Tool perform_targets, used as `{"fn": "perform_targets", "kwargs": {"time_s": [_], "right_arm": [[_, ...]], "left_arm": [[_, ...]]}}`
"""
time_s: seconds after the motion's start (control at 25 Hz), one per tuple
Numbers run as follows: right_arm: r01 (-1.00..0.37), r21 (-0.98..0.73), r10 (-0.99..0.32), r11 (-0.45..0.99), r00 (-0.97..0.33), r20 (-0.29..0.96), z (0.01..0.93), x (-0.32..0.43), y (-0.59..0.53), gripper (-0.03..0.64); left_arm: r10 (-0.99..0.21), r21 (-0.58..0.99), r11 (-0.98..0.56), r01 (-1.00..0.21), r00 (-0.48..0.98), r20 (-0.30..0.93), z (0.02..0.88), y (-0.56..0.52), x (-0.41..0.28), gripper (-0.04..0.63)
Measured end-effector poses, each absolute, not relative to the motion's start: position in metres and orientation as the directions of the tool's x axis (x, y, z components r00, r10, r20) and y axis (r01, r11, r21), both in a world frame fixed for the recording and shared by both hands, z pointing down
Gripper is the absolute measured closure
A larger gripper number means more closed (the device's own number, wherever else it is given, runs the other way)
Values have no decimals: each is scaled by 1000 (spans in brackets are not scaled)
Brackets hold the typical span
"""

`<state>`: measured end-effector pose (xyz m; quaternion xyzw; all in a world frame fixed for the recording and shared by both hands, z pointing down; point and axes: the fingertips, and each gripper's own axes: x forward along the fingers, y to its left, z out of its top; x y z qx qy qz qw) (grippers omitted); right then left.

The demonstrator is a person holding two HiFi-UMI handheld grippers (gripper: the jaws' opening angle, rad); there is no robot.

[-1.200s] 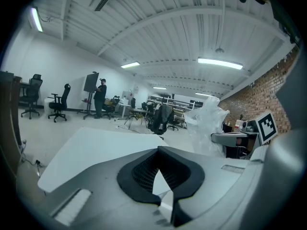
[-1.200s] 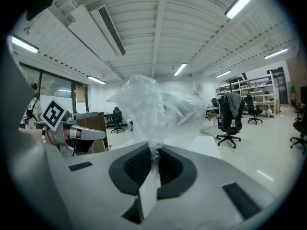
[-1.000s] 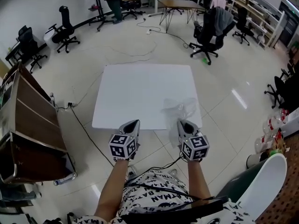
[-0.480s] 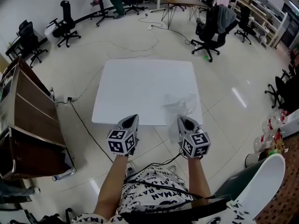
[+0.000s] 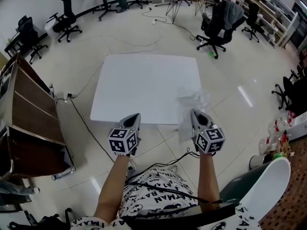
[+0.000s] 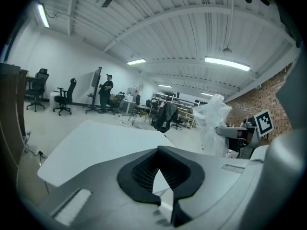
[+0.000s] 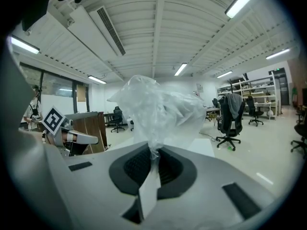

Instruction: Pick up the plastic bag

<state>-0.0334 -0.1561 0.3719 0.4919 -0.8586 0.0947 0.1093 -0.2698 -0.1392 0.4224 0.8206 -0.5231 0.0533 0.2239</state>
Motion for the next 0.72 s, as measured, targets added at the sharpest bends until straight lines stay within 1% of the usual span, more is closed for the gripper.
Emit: {"fn": "perform_targets", "kwargs": {"time_s": [0.08, 0.2, 0.36, 0.44, 0.52, 0.64, 0.72], "right_arm": [[-861, 8, -823, 508, -483, 298, 366, -21, -169, 612], [-835, 149, -823, 530, -465, 327, 354, -4, -197, 612], [-740, 323, -802, 590, -491, 340, 334, -16, -245, 612], [-667, 425, -791, 612, -505, 346, 327, -38, -269, 612], [-584, 492, -762, 646, -534, 366, 324, -65, -290, 611], [-435, 524, -671, 733, -592, 447, 351, -117, -313, 611], [-291, 569, -608, 769, -606, 513, 387, -155, -320, 611]], "left_arm": [[-834, 312, -346, -885, 442, 329, 426, -140, -265, 595], [-832, 315, -339, -886, 439, 338, 430, -142, -260, 595], [-827, 316, -331, -889, 435, 357, 438, -143, -261, 595], [-827, 319, -322, -892, 428, 364, 442, -144, -263, 595], [-830, 325, -307, -894, 419, 369, 446, -145, -265, 595], [-834, 337, -277, -900, 399, 380, 454, -146, -276, 595], [-837, 343, -252, -905, 381, 392, 460, -145, -286, 595]]}}
